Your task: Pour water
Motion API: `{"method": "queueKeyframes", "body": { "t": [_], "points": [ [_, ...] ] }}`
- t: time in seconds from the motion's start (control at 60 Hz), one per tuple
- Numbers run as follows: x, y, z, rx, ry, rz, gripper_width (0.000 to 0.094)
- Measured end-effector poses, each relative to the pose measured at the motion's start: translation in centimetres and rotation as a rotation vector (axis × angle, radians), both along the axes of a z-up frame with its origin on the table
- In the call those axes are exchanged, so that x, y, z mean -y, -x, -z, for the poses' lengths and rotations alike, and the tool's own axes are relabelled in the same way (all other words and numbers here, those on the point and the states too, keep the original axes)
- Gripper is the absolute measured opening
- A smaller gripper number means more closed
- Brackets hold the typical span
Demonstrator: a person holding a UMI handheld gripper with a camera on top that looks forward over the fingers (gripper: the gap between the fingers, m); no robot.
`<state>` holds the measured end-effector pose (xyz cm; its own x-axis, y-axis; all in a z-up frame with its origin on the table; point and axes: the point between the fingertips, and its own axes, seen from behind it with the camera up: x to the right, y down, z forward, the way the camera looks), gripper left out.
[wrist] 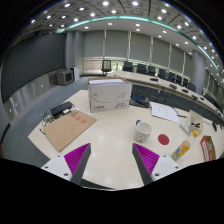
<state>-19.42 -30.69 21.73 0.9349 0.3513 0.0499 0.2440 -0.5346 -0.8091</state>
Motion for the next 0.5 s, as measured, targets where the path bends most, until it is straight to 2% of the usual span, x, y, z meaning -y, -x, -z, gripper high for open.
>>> {"method": "queueKeyframes", "body": {
  "t": [0.133,0.167,0.367,0.5],
  "points": [
    [-1.3,-6.0,1.8,0.002,0.014,0.057,0.0861],
    [-0.6,-5.2,1.3,0.007,0.018,0.08,0.0862],
    [-3.4,-18.9,5.6,0.006,0.029,0.191,0.0863],
    [-5.1,-26.6,9.0,0.012,0.036,0.231,0.0862]
  ]
}}
